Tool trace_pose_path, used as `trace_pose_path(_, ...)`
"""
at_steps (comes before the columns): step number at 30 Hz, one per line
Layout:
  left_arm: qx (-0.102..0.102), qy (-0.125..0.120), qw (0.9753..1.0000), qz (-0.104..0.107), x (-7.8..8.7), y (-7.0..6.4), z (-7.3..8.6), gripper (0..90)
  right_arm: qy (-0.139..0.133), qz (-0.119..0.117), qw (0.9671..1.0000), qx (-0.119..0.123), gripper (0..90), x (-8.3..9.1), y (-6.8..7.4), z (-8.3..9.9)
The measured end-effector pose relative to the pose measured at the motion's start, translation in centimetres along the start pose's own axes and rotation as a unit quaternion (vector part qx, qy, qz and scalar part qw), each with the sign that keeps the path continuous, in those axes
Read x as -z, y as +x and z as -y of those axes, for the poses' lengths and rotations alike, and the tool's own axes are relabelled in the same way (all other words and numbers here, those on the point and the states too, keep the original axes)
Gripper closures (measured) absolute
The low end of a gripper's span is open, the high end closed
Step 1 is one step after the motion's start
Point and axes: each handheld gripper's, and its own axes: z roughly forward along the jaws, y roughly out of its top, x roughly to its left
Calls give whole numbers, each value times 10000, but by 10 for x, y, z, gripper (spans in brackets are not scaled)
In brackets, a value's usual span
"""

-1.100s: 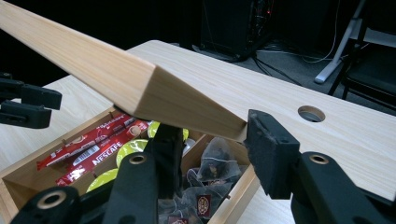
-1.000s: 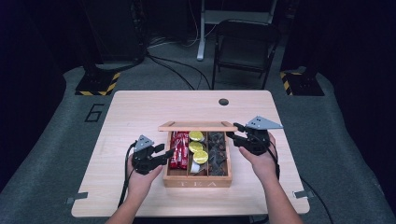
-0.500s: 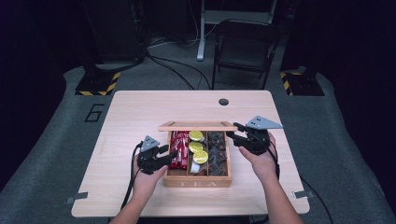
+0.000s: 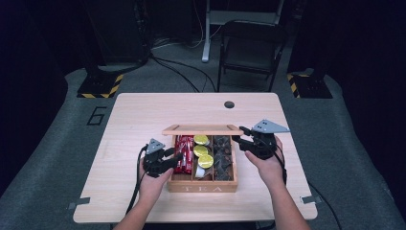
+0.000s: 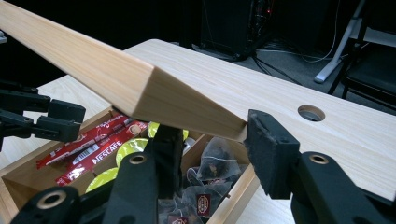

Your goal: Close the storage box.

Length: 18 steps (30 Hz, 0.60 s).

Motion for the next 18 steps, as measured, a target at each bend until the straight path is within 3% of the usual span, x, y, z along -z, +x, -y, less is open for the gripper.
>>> trace_pose_path(2,11,21,10000,-13,-2,-1,0,519,-8,3,10000,-10,566,0,0,0)
trace_pose_path(4,165,29,9999,33,-6,-4,0,520,-5,-2,10000,-3,566,0,0,0)
trace_pose_path(6,-45,55,10000,-28,-10,-3,0,520,7,-7,10000,1,566,0,0,0)
trace_pose_path(9,96,114,9998,-125,-17,-5,2,524,-1,-24,10000,11,565,0,0,1)
trace_pose_path(14,147,45,9995,-291,-21,-11,5,553,-14,-28,10000,10,566,0,-1,1)
trace_pose_path(16,-49,134,9992,-385,-21,-12,6,572,-26,-27,10000,-2,565,0,-1,0)
trace_pose_path(18,-114,192,9989,-405,-21,-13,6,591,-25,-23,10000,3,565,-1,-1,0)
